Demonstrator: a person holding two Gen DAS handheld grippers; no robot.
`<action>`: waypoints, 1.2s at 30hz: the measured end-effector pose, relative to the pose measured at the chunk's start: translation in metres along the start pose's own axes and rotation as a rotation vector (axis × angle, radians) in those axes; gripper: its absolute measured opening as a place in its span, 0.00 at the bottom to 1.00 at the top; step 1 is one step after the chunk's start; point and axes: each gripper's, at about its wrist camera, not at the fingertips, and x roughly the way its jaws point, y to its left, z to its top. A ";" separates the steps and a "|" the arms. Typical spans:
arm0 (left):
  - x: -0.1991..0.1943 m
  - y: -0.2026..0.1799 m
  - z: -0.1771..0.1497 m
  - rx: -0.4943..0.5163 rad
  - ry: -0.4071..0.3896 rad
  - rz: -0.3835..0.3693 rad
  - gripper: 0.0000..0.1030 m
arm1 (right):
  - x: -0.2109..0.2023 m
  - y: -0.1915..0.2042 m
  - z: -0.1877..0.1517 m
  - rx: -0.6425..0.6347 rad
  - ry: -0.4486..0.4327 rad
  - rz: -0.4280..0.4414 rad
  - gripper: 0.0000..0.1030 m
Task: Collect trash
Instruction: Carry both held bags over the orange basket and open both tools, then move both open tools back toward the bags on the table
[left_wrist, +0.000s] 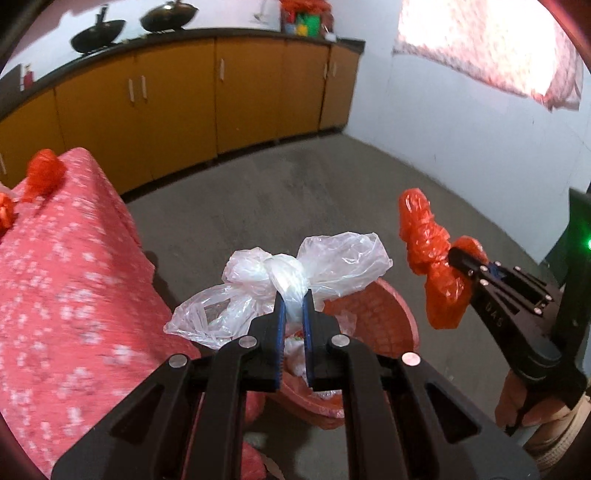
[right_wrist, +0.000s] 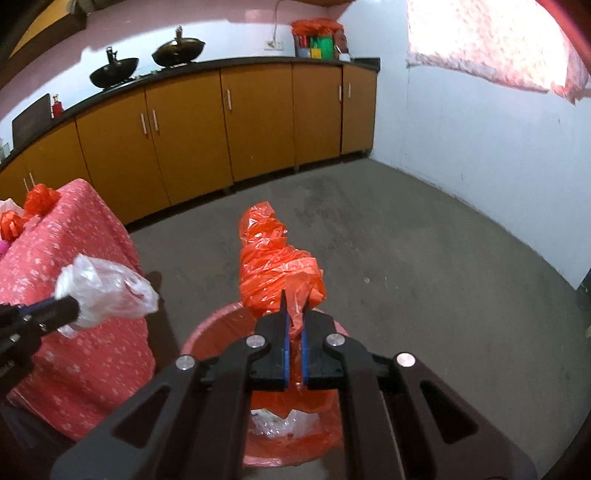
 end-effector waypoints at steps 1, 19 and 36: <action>0.008 -0.004 -0.001 0.011 0.017 -0.003 0.08 | 0.006 -0.004 -0.003 0.008 0.013 0.002 0.06; 0.064 -0.022 0.001 0.026 0.128 -0.016 0.10 | 0.051 -0.015 -0.017 0.071 0.122 0.075 0.11; 0.046 -0.003 0.008 -0.094 0.078 0.003 0.26 | 0.037 -0.012 -0.008 0.053 0.092 0.061 0.22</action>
